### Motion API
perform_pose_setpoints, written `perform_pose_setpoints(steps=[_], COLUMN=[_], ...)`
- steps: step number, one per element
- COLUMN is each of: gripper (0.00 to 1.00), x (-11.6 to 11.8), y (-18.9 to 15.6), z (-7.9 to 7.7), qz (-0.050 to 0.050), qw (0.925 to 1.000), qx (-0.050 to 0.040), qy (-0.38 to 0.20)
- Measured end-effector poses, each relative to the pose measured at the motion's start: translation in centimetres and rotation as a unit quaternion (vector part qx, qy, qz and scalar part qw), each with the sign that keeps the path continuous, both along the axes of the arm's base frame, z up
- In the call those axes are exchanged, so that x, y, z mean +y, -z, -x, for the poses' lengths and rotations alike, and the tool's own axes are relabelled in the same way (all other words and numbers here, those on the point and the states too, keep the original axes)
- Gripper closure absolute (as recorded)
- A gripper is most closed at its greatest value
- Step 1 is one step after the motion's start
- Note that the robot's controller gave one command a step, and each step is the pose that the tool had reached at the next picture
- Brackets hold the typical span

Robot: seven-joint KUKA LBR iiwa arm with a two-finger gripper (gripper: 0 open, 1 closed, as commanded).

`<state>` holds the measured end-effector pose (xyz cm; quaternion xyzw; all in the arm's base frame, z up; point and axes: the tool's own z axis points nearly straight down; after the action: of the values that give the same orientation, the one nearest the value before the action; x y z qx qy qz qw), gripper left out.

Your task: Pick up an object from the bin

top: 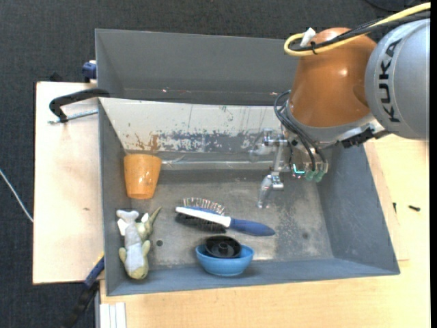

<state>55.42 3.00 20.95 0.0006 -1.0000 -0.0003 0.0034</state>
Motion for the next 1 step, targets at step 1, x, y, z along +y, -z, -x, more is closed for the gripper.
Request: perform_pose_setpoints(steps=[1], gripper=[0.0], x=[3.93], y=[11.57], z=[4.54], qz=[-0.001], qw=[0.9972], qx=[-0.0098], qy=[-0.074])
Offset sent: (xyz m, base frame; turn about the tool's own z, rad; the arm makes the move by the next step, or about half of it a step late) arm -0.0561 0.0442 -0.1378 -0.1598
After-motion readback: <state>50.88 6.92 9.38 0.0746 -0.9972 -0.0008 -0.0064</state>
